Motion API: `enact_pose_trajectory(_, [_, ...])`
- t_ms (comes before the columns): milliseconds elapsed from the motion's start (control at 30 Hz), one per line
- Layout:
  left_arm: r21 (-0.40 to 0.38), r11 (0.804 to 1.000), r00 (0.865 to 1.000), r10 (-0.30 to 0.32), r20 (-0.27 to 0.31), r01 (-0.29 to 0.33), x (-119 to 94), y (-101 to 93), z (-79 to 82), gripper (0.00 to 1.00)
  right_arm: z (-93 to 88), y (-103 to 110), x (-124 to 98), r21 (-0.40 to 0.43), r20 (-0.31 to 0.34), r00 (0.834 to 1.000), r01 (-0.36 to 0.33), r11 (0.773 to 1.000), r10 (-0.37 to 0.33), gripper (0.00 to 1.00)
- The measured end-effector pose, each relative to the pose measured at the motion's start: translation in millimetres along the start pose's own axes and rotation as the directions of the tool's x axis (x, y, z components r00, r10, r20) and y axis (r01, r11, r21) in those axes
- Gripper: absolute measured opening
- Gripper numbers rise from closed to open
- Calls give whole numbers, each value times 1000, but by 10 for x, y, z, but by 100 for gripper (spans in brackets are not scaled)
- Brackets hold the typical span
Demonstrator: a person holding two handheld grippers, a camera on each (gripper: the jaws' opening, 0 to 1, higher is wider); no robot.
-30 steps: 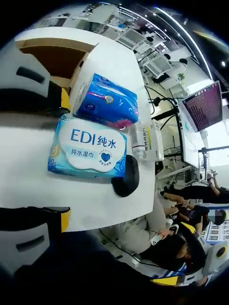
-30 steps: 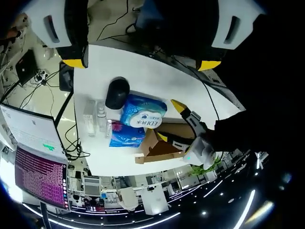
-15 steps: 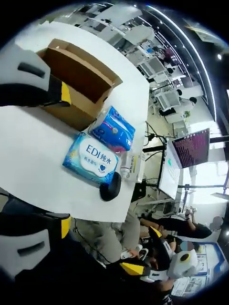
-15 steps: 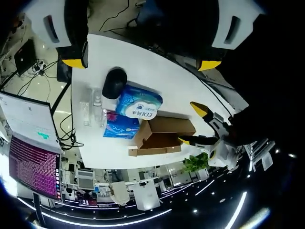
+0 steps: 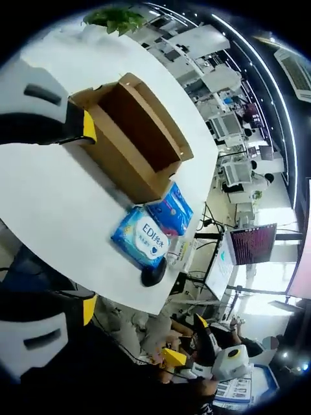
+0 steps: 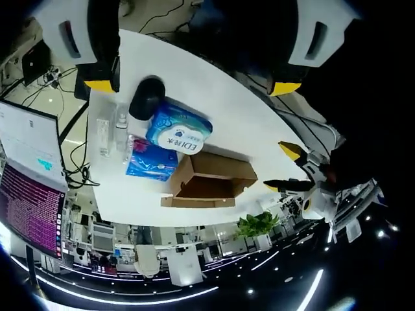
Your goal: Operate the shoe box by opening the lid, removing the specified soft item, and placing it in the target area until the item is outside and the box remains undamaged.
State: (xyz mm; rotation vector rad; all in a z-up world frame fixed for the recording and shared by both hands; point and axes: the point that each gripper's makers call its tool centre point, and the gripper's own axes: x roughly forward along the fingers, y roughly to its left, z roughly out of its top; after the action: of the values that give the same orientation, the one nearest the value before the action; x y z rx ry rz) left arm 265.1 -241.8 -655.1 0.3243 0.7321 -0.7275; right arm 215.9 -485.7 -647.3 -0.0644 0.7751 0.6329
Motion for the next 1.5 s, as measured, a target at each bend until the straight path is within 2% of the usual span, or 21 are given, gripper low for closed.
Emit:
enact_pose_trajectory(100, [-20, 999, 999, 28, 31, -27, -96, 133, -11, 93, 92, 30, 31, -10, 8, 1000, 0, 1000, 0, 95])
enact_pose_trajectory(267, [-35, 999, 999, 33, 20, -33, -137, 309, -98, 94, 224, 43, 104, -9, 9, 1000, 12, 1000, -12, 95])
enact_pose_trajectory(433, [4, 1000, 999, 2, 40, -2, -129, 469, -86, 91, 348, 71, 194, -2, 7, 1000, 30, 1000, -30, 95])
enact_pose_trajectory(667, [78, 996, 999, -39, 21, 37, -72, 703, -85, 90, 442, 142, 361, 19, 5, 999, 45, 999, -45, 95])
enact_pose_trajectory(767, [177, 983, 999, -50, -2, 50, 13, 875, -73, 83, 475, 175, 447, 46, 10, 999, 45, 998, -46, 94])
enact_pose_trajectory(1000, [262, 960, 995, -102, -5, 100, 155, 1060, 81, 79, 550, 315, 597, 47, 3, 1000, 30, 998, -30, 95])
enact_pose_trajectory(1133, [323, 935, 989, -131, -69, 146, 297, 1144, -22, 73, 567, 335, 644, 45, -11, 999, 34, 998, -33, 95])
enact_pose_trajectory(1167, [353, 920, 984, -149, -92, 172, 359, 1168, -72, 71, 578, 336, 660, 46, -16, 999, 38, 998, -37, 95])
enact_pose_trajectory(1233, [380, 905, 980, -158, -118, 192, 430, 1203, -126, 68, 585, 338, 675, 46, -25, 999, 43, 998, -42, 95])
enact_pose_trajectory(1367, [396, 894, 976, -165, -139, 208, 528, 1315, -181, 65, 597, 339, 724, 42, -48, 997, 56, 998, -54, 95])
enact_pose_trajectory(1500, [387, 882, 961, -217, -170, 268, 645, 1369, -275, 46, 621, 359, 772, 39, -73, 995, 66, 997, -63, 95])
